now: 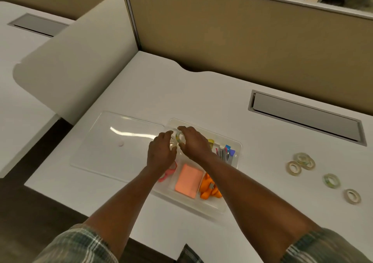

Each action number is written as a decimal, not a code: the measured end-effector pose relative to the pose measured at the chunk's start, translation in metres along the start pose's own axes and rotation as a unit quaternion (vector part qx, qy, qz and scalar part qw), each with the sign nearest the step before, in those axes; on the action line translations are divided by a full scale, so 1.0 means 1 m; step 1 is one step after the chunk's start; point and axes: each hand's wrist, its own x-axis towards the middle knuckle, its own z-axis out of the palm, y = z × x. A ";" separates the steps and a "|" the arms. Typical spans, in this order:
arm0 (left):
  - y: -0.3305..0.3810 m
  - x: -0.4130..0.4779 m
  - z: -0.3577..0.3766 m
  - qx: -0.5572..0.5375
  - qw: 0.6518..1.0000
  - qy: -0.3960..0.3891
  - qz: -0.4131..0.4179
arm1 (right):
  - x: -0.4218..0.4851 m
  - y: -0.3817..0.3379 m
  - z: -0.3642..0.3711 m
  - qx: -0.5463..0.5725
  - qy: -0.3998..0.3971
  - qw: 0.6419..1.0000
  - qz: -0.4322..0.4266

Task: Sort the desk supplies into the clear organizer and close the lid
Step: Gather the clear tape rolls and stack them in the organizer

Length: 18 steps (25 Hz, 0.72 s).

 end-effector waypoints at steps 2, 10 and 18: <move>0.000 0.002 0.001 0.009 1.000 -0.003 0.003 | 0.003 -0.001 0.003 -0.010 -0.009 1.000 -0.001; 0.014 -0.003 0.004 -0.016 0.999 -0.001 0.028 | -0.017 0.015 -0.012 0.017 0.027 0.999 0.007; 0.089 -0.015 0.035 -0.038 0.993 -0.011 0.113 | -0.083 0.074 -0.061 0.035 0.076 0.995 0.056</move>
